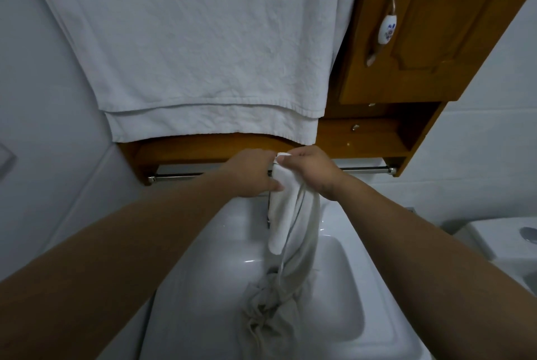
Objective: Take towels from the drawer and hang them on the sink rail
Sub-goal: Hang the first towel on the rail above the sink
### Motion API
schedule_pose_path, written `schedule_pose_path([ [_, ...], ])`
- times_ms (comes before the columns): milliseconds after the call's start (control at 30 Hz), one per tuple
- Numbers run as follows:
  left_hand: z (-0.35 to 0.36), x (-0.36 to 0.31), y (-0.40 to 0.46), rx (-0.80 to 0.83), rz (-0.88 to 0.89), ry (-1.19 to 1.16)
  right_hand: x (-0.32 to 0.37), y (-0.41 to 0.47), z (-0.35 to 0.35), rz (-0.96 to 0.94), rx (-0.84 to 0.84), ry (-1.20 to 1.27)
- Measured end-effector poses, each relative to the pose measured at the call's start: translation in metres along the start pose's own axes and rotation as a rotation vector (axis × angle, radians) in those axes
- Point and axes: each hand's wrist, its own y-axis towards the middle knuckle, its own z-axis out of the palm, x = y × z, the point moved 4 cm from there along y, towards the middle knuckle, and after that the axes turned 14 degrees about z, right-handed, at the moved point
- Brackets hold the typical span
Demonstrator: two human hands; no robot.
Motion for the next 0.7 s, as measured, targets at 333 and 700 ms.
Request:
schedule_pose_path([
  [333,-0.015,0.008,0.002,-0.140,-0.038,-0.092,-0.006,-0.003,-0.012,-0.049,-0.037,-0.156],
  [700,-0.007,-0.011,0.015,-0.148,0.127,0.081,-0.012,-0.001,-0.021,0.013,-0.084,-0.058],
])
